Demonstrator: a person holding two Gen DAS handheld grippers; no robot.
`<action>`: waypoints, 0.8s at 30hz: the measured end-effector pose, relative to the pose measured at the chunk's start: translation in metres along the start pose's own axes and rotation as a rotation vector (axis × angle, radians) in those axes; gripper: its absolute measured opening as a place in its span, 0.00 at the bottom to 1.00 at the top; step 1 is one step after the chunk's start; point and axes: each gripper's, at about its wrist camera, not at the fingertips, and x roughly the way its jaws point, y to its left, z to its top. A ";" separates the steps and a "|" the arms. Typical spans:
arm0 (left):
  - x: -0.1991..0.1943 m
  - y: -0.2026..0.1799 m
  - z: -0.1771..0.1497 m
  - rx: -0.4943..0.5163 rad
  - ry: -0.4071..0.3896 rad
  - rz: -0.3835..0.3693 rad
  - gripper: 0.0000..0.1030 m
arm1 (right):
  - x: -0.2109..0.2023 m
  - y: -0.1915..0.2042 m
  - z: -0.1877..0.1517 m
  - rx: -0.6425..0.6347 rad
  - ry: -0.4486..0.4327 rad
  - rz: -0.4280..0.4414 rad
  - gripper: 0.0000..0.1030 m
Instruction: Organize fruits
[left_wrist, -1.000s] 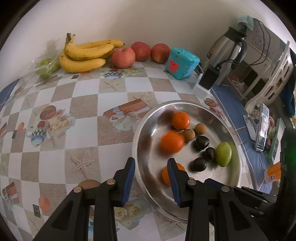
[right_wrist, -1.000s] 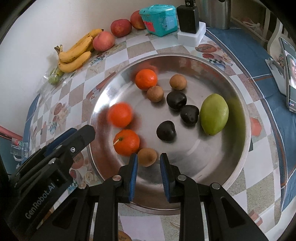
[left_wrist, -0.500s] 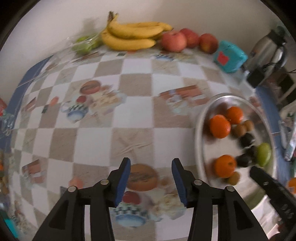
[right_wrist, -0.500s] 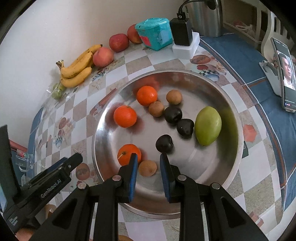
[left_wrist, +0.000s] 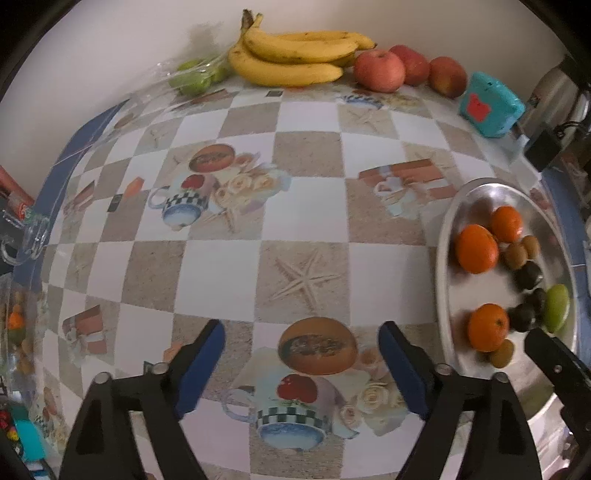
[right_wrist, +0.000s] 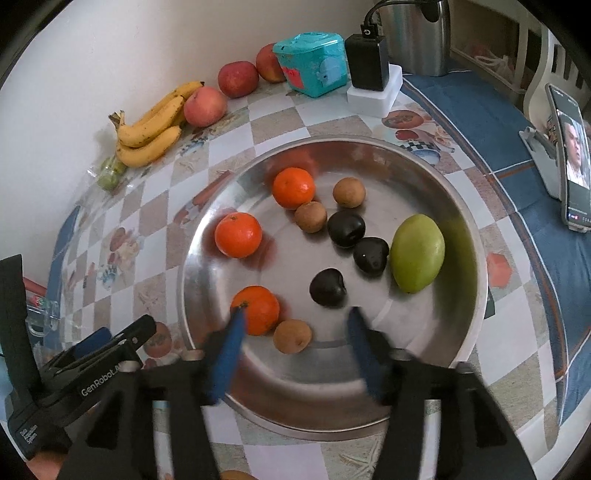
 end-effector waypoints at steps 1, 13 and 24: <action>0.001 0.001 0.000 -0.002 0.002 0.007 0.94 | 0.001 0.000 0.000 -0.004 0.000 -0.004 0.63; 0.004 0.014 -0.002 -0.048 -0.011 0.058 1.00 | 0.006 -0.001 -0.002 -0.023 0.014 -0.049 0.69; 0.004 0.028 -0.008 -0.069 -0.051 0.116 1.00 | 0.005 0.007 -0.006 -0.050 -0.010 -0.036 0.92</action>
